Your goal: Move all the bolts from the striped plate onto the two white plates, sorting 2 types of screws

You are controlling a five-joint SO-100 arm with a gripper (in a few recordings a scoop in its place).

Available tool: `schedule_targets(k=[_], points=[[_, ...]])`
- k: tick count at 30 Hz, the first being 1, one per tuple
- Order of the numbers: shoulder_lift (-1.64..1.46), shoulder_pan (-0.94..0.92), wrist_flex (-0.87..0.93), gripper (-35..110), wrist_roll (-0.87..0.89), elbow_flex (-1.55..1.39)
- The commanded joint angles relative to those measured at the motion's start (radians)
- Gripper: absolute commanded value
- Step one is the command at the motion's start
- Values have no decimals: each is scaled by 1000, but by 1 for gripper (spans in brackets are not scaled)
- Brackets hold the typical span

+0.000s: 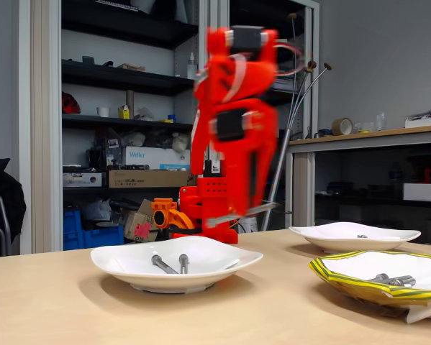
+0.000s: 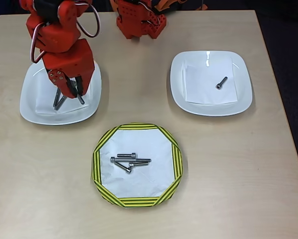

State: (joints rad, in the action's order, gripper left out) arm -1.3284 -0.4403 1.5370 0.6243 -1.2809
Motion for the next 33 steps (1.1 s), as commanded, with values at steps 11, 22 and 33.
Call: schedule_targets(k=[11,22,33], points=[[-60,-120,-80,12,-81,-146],[-18,224,-166,14,101,-8],[212,400,-350,15,69,158]])
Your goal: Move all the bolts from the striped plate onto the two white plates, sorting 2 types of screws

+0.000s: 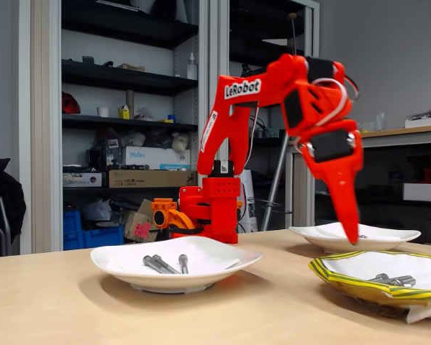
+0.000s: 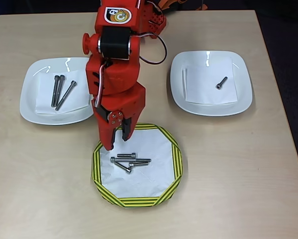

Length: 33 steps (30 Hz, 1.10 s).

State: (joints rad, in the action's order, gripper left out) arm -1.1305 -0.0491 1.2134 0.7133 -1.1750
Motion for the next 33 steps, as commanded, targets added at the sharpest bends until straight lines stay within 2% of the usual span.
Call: schedule_targets(k=[1,22,33], points=[[38,14,-26,15,-23,75],[278,51,8,14,-38,308],[426,38,97,11,-69,541]])
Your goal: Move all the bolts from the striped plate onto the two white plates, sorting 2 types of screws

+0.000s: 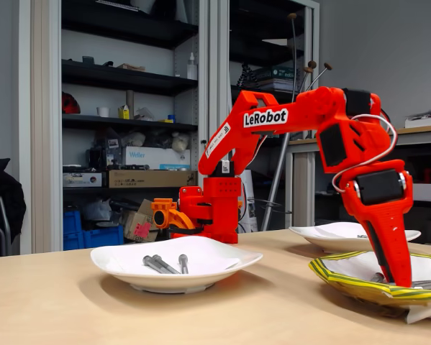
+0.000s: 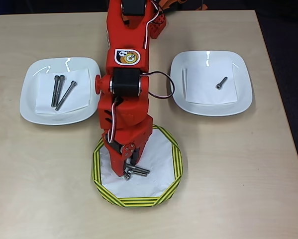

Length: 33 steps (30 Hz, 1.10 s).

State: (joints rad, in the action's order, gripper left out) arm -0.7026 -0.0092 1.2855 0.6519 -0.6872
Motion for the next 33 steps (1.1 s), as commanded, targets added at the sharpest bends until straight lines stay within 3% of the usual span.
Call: schedule_targets(k=[1,4,33], points=[[6,-3,32,9,-3,71],[31,-6,57,0,-2,121],[8,-51,166,0,-23,218]])
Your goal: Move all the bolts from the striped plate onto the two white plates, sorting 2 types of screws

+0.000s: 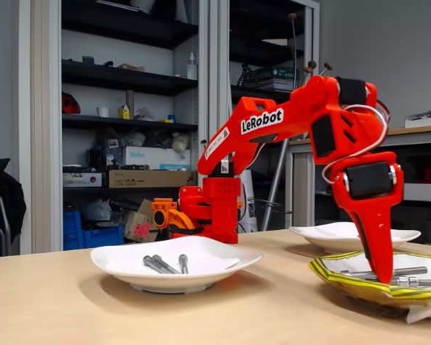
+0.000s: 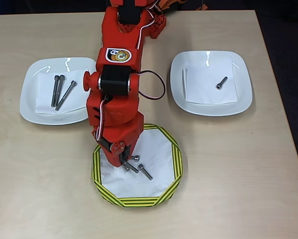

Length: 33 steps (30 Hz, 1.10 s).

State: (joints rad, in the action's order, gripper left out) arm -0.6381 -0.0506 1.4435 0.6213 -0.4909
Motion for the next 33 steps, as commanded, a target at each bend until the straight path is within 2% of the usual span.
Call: schedule_targets(k=[1,16,21,25,33], points=[[-61,-9,15,0,6,41],[-225,-28,20,0,-18,-48],[-110,-18,-38,0,12,-55],[-46,-8,14,0,25,66],[-14,2,34,0,58,98]])
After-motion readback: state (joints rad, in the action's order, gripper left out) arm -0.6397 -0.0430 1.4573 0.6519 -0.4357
